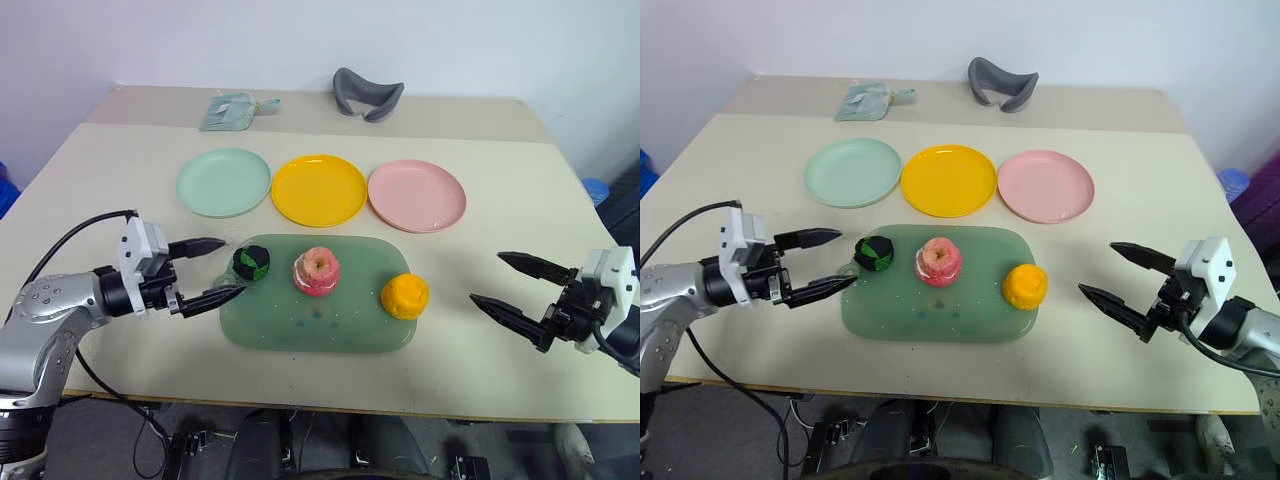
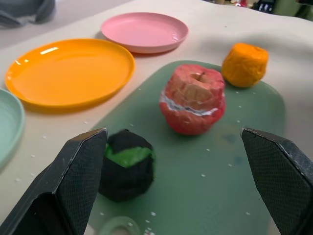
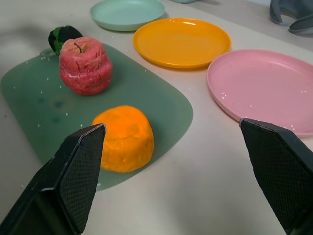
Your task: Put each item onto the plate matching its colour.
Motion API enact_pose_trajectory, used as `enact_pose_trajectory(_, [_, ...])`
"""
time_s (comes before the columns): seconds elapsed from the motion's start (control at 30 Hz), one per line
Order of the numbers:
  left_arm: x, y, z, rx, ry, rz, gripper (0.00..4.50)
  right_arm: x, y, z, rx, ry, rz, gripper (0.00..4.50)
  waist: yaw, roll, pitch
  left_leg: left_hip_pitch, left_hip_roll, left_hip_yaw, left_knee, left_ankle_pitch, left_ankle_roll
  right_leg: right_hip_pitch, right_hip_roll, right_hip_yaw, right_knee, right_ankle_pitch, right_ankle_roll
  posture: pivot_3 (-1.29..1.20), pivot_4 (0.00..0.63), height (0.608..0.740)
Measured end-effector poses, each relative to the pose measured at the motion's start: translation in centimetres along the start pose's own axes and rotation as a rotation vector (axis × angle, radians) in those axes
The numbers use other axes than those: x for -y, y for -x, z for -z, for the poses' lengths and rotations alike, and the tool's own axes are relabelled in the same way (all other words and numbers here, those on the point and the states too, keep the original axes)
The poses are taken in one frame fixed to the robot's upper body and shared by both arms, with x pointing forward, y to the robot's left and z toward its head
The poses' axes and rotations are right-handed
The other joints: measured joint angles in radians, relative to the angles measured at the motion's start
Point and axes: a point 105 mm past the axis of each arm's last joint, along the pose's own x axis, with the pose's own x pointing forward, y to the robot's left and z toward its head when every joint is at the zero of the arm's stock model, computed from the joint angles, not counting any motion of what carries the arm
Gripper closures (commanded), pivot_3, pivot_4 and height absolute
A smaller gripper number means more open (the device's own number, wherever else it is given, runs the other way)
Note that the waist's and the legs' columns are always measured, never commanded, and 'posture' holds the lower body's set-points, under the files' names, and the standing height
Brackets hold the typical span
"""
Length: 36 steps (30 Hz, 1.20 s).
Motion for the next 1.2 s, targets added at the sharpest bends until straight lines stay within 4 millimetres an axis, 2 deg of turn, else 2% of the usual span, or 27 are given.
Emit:
enact_pose_trajectory(0.2, [-0.2, 0.1, -0.3, -0.001, 0.007, -0.005, 0.00, -0.2, 0.2, 0.6, 0.005, -0.028, 0.013, 0.02, 0.001, 0.000, 0.000, 0.000, 0.000, 0.000, 0.000, 0.000, 0.000, 0.000, 0.000, 0.000, 0.000, 0.000, 0.000, 0.00, 0.150, 0.740])
enact_pose_trajectory(0.57, [-0.7, -0.3, -0.6, 0.028, 0.006, -0.036, 0.00, -0.1, -0.6, -0.1, 0.039, 0.003, 0.012, 0.02, 0.001, 0.000, 0.000, 0.000, 0.000, 0.000, 0.000, 0.000, 0.000, 0.000, 0.000, 0.000, 0.000, 0.000, 0.000, 0.00, 0.150, 0.740])
enact_pose_trajectory(0.67, [-1.3, -1.0, -0.9, 0.049, 0.029, -0.070, 0.00, -0.5, -2.1, -1.0, 0.075, 0.029, -0.050, 0.02, 0.000, 0.000, 0.000, 0.000, 0.000, 0.000, 0.000, 0.000, 0.000, 0.000, 0.000, 0.000, 0.000, 0.000, 0.000, 0.00, 0.150, 0.740])
enact_pose_trajectory(0.8, [-1.6, -2.4, -1.8, 0.053, 0.079, -0.085, 0.00, -1.2, -5.4, -3.5, 0.153, 0.095, -0.190, 0.02, -0.002, 0.000, 0.000, 0.000, 0.000, 0.000, 0.000, 0.000, 0.000, 0.000, 0.000, 0.000, 0.000, 0.000, 0.000, 0.00, 0.150, 0.740])
enact_pose_trajectory(0.9, [-1.8, -3.5, -1.6, 0.000, 0.092, -0.130, 0.00, -1.7, -7.7, -5.1, 0.193, 0.132, -0.276, 0.02, -0.001, 0.000, 0.001, 0.000, 0.000, 0.000, 0.000, 0.000, 0.000, -0.001, 0.001, 0.000, 0.001, 0.000, 0.000, 0.00, 0.150, 0.740])
enact_pose_trajectory(1.07, [-2.6, -4.6, -0.6, -0.102, 0.137, -0.215, 0.00, -3.3, -9.7, -4.8, 0.161, 0.173, -0.428, 0.02, 0.009, 0.000, 0.001, -0.001, -0.001, 0.001, 0.001, 0.000, 0.000, 0.000, 0.000, 0.000, 0.000, 0.000, 0.000, 0.00, 0.150, 0.740])
enact_pose_trajectory(1.2, [-2.6, -5.5, 0.1, -0.147, 0.165, -0.237, 0.00, -3.4, -10.4, -5.1, 0.153, 0.197, -0.485, 0.02, 0.011, 0.000, 0.001, -0.001, -0.001, 0.001, 0.001, 0.000, 0.000, -0.001, 0.000, 0.000, 0.001, 0.000, 0.000, 0.00, 0.150, 0.740])
